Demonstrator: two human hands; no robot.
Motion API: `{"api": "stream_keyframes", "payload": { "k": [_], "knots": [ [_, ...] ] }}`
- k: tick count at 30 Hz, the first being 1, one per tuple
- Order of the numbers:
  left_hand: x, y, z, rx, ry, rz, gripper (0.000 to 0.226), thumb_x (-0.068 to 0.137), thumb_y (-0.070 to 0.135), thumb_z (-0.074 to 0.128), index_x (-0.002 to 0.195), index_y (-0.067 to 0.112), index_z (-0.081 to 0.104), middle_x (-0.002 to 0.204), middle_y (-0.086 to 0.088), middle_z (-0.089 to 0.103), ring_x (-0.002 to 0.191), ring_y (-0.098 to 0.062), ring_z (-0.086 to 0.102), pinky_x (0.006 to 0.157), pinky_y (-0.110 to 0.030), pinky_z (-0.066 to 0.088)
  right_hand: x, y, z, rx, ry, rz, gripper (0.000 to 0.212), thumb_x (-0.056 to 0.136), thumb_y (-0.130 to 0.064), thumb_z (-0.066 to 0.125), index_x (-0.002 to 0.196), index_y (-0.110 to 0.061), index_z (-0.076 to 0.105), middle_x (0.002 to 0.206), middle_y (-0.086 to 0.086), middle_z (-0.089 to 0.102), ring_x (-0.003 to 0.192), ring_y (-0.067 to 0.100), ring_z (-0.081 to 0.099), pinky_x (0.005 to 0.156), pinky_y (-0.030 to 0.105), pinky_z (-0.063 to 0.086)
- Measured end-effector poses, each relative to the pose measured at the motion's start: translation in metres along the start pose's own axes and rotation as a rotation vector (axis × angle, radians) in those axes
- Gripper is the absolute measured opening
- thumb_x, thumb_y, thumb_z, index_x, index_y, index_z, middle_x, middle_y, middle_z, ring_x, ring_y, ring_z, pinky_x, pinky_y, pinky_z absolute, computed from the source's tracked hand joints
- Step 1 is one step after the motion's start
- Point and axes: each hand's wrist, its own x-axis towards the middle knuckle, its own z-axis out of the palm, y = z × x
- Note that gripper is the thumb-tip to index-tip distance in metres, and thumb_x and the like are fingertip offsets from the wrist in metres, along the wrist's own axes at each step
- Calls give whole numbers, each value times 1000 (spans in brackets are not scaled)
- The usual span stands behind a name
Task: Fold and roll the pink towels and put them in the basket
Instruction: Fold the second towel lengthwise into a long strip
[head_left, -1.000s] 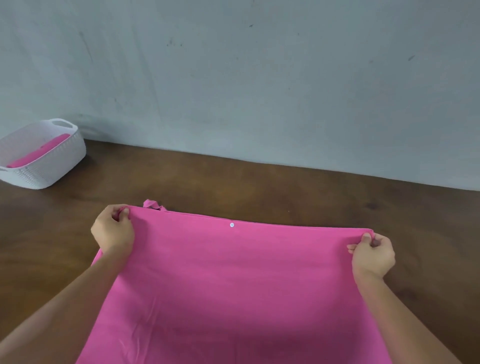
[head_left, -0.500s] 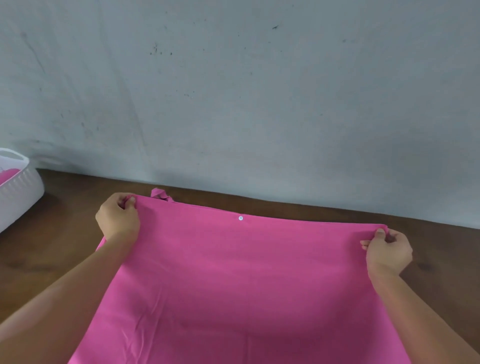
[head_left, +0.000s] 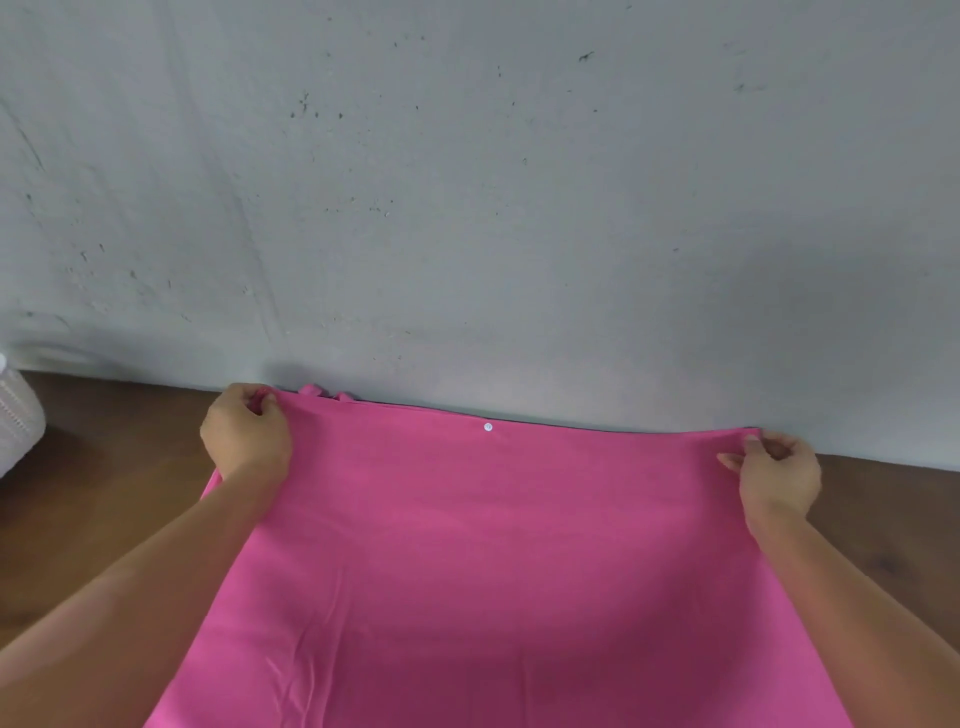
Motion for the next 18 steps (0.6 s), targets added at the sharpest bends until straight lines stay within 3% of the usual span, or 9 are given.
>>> {"api": "stream_keyframes", "payload": {
  "k": [2, 5, 8, 12, 18],
  "knots": [
    [0, 0, -1, -4, -35, 17, 25, 94, 8, 57, 117, 2, 63, 115, -19, 63, 108, -37, 58, 95, -40, 42, -9, -6, -8, 26, -50, -3, 24, 97, -3, 61, 117, -14, 51, 128, 14, 60, 75, 14, 69, 74, 19, 59],
    [-5, -1, -7, -14, -114, 66, 44, 92, 6, 58, 135, 0, 49, 136, -24, 45, 120, -38, 49, 106, -41, 37, -39, -19, -29, -158, -124, -91, 45, 96, -9, 64, 137, -12, 47, 127, 2, 58, 101, 16, 59, 92, 25, 44],
    [-21, -3, -14, 40, -158, 127, 56, 91, 7, 62, 141, -4, 40, 142, -29, 35, 127, -45, 38, 112, -49, 31, -69, -11, -59, -301, -266, -179, 54, 96, -11, 65, 145, -9, 43, 134, 7, 58, 119, 20, 58, 100, 29, 41],
    [-65, -6, -26, 159, -227, 225, 56, 89, 10, 68, 137, -6, 43, 137, -31, 38, 128, -49, 35, 113, -55, 26, -97, 14, -109, -602, -406, -283, 59, 96, -24, 64, 149, -8, 43, 151, 13, 45, 139, 28, 43, 119, 42, 31],
    [-162, -2, -46, 202, -384, 408, 47, 88, 16, 70, 130, 2, 54, 132, -23, 49, 121, -43, 45, 102, -56, 38, -148, 40, -188, -771, -502, -388, 62, 99, -37, 56, 152, -9, 39, 159, 7, 37, 148, 21, 30, 123, 34, 19]
  ]
}}
